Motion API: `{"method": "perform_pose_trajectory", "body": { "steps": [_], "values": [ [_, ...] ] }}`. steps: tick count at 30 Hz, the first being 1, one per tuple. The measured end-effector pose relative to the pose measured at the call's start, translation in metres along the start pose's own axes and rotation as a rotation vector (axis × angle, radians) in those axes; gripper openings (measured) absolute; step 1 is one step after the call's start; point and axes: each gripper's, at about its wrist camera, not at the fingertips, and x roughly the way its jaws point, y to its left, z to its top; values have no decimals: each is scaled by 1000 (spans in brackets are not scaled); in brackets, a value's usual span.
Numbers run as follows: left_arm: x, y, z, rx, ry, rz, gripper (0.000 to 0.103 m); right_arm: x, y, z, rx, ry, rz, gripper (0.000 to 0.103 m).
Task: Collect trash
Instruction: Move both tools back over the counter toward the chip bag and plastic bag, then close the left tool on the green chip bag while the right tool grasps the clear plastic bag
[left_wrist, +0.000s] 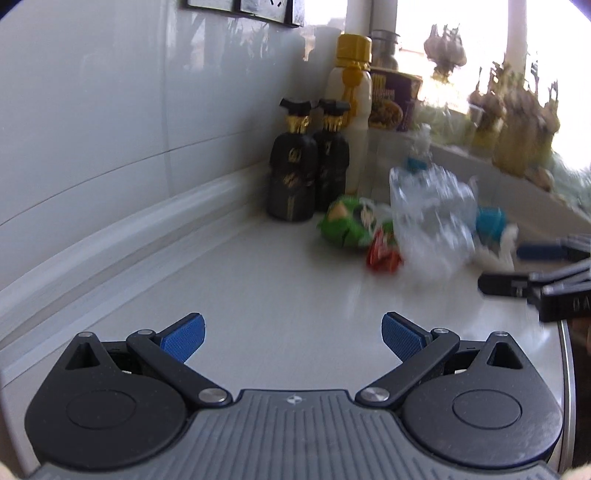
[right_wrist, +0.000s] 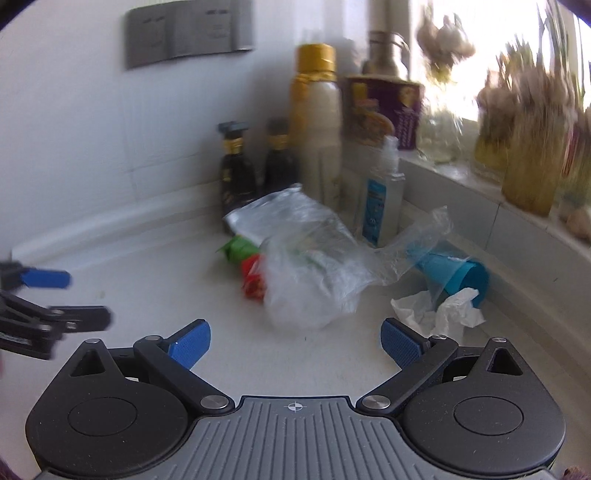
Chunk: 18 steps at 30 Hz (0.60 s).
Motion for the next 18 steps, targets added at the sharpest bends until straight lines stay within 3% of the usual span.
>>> {"method": "perform_pose_trajectory", "body": {
  "steps": [8, 14, 18],
  "values": [
    [54, -11, 44, -218, -9, -25, 89, 37, -34, 13, 251, 36, 42, 100],
    [84, -16, 52, -323, 22, -80, 68, 50, -54, 10, 402, 60, 126, 98],
    [99, -11, 49, -421, 33, -107, 53, 55, -56, 10, 430, 61, 148, 95]
  ]
}}
